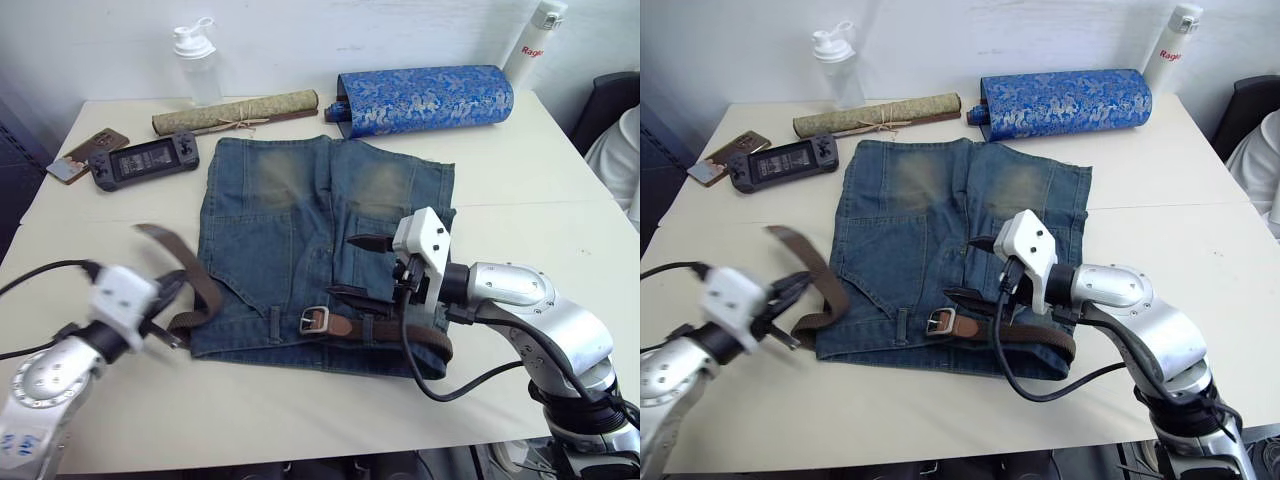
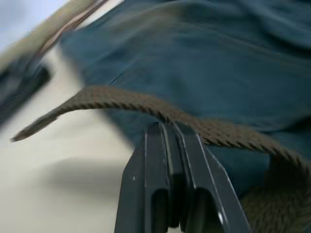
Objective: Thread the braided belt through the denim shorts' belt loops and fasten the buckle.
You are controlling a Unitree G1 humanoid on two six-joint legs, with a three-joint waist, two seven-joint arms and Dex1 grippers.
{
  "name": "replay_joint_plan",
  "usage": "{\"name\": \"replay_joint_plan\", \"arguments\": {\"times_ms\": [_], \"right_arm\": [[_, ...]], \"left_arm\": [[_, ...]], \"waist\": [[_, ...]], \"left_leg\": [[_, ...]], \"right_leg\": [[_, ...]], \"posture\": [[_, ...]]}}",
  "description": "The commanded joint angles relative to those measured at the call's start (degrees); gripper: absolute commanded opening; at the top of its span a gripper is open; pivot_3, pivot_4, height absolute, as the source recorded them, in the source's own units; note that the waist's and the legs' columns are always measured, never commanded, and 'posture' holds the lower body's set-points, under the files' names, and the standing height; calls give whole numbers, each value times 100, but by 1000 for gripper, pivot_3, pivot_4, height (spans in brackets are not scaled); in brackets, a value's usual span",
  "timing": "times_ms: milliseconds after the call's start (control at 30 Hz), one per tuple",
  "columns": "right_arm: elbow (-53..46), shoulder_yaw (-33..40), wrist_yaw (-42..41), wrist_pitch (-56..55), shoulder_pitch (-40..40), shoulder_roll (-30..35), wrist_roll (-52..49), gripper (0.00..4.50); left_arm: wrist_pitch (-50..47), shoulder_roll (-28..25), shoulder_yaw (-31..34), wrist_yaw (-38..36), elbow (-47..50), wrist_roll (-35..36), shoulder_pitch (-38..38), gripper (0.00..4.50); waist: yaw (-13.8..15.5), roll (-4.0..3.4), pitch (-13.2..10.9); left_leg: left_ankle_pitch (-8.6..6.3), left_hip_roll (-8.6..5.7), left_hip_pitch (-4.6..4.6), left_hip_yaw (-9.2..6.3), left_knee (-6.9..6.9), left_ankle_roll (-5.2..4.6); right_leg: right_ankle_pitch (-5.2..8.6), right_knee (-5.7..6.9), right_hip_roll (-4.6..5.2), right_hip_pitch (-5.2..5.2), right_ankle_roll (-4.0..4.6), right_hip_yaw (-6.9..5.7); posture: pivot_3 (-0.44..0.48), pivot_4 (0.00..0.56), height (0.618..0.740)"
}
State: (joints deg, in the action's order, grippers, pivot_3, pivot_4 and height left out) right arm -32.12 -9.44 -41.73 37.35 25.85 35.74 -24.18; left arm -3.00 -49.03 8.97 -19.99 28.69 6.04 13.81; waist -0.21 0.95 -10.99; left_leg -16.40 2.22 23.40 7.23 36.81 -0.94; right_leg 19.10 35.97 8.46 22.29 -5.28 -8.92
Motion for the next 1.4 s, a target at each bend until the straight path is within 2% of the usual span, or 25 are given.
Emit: {"name": "replay_joint_plan", "arguments": {"times_ms": [33,167,367,800,900,1000,1033,1067,1167,1233,1400], "right_arm": [[209,-495,90,-1214,58,180,1193,4500],[765,-1106,576,-2667,169,165,2762,4500],[1249,-1476,1028,-4281,350,23,4125,4500],[1296,-1338,659,-4233,65,-443,4229,4500],[1264,-1298,557,-4150,27,-472,4174,3639],[1236,-1278,459,-4040,-12,-510,4128,2301],[1230,-1270,436,-4010,-24,-524,4113,1679],[1224,-1262,424,-3992,-32,-536,4107,1431],[1226,-1256,420,-3965,-47,-566,4118,26],[1300,-1252,440,-3995,-43,-570,4148,26],[1477,-1248,499,-4191,93,-546,4263,0]], "left_arm": [[823,-121,-331,28,-138,-1239,-150,61],[1362,-124,-418,80,-464,-2011,-495,61],[1888,-187,-382,11,-655,-2634,-946,61],[1891,77,-263,-121,-641,-2805,-1352,61],[1889,119,-232,-142,-616,-2820,-1335,0],[1854,162,-204,-142,-601,-2812,-1352,0],[1842,183,-193,-137,-590,-2798,-1355,0],[1834,196,-188,-144,-576,-2800,-1350,0],[1828,256,-158,-168,-512,-2756,-1314,0],[1829,352,-118,-216,-397,-2483,-1285,0],[1402,594,39,-659,0,-1505,-1176,1862]], "waist": [[-7,0,0],[-5,-1,-1],[-6,-2,-3],[-4,-2,-3],[-3,-2,-3],[-4,-2,-2],[-4,-2,-2],[-4,-2,-2],[-4,-2,-2],[-4,-2,-2],[-5,-1,-2]], "left_leg": [[2,2,9,8,-2,-2],[9,10,14,20,8,-4],[9,10,11,25,29,-11],[17,10,7,26,42,-15],[17,10,6,25,44,-15],[17,10,6,25,45,-16],[17,10,6,25,46,-16],[17,10,6,24,47,-16],[18,10,6,25,49,-16],[18,10,6,25,52,-17],[18,10,6,23,58,-17]], "right_leg": [[0,3,-2,13,0,2],[0,11,-6,23,0,3],[-1,35,0,22,-3,12],[-1,90,-2,20,-3,12],[-1,92,-2,20,-3,11],[-1,93,-3,20,-2,11],[-1,94,-3,20,-2,11],[-1,94,-4,20,-2,11],[-1,97,-5,19,-2,10],[-1,98,-6,19,-2,10],[-1,101,-3,16,-3,10]], "posture": [[0,150,717],[0,150,717],[0,150,717],[0,150,717],[0,150,717],[0,150,717],[0,150,717],[0,150,717],[0,150,717],[0,150,717],[0,150,717]]}}
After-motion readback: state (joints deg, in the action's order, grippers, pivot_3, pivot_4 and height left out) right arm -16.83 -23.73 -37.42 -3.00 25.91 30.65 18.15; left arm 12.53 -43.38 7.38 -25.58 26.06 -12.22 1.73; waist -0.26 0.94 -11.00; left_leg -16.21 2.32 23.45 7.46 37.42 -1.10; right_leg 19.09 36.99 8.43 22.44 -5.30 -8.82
